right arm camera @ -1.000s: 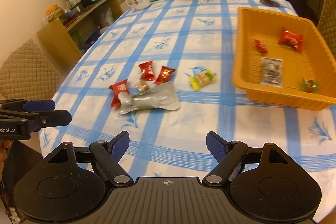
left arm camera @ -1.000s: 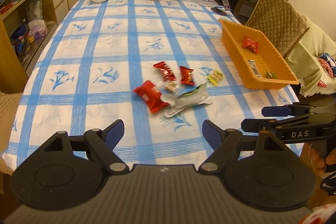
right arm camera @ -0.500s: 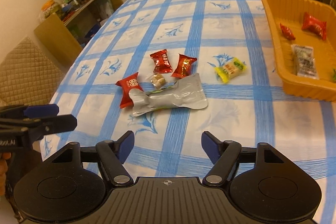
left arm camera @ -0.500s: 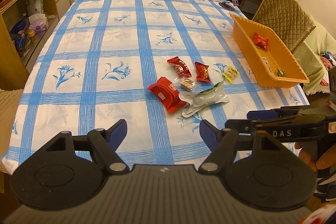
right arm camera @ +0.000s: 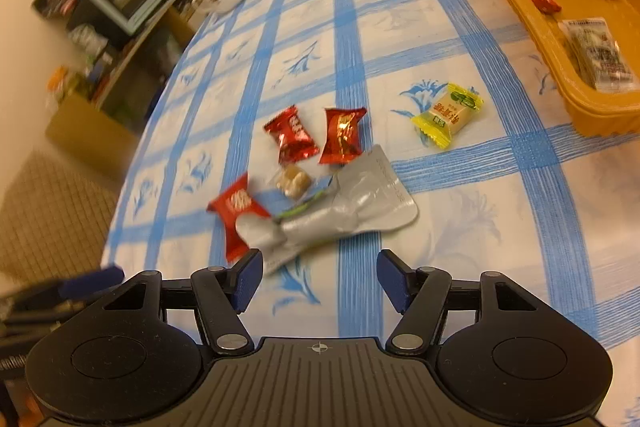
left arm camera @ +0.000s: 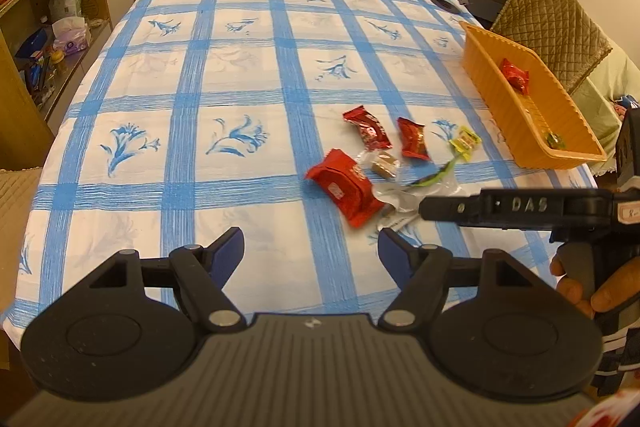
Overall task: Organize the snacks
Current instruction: 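Grasp the clear-and-green snack with the right tool while the left tool grasps a red packet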
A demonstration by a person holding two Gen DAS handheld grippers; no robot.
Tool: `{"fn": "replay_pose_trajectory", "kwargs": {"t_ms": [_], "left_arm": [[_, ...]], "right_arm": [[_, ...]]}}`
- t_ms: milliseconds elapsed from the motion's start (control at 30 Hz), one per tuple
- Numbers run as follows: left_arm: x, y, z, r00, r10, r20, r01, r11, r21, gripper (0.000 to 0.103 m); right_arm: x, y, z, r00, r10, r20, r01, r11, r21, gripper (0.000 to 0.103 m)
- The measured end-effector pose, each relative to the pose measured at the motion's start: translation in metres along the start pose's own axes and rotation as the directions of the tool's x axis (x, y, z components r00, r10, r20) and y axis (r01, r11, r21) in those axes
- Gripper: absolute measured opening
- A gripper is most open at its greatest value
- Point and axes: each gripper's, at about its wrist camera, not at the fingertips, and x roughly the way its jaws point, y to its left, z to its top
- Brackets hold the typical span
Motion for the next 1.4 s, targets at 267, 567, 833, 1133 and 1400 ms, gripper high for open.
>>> {"fn": "replay_pose_trajectory", "kwargs": {"t_ms": [267, 567, 833, 1133, 1400], "left_arm": [[0.010, 0.010, 0.009, 1.000, 0.005, -0.007, -0.005, 1.000, -0.008, 0.071], [0.023, 0.007, 0.017, 1.000, -0.012, -0.021, 0.012, 1.000, -0.010, 0.071], [0.039, -0.007, 0.025, 0.999, -0.034, -0.031, 0.034, 0.999, 0.001, 0.071], [0.065, -0.024, 0.034, 0.997, -0.054, -0.055, 0.053, 0.998, -0.021, 0.062], [0.087, -0.029, 0.039, 0.998, -0.010, -0.064, 0.007, 0.999, -0.041, 0.053]], "right_arm": [[0.010, 0.003, 0.015, 0.998, -0.040, 0.050, 0.038, 0.998, 0.047, 0.056], [0.024, 0.020, 0.027, 0.991, -0.128, 0.029, 0.131, 0.987, -0.093, 0.045], [0.028, 0.040, 0.030, 0.980, -0.199, -0.006, 0.186, 0.927, -0.327, 0.036], [0.015, 0.008, 0.034, 0.969, -0.245, -0.026, 0.225, 0.922, -0.314, 0.030], [0.002, -0.004, 0.034, 0.982, -0.187, -0.016, 0.175, 0.943, -0.282, 0.030]]}}
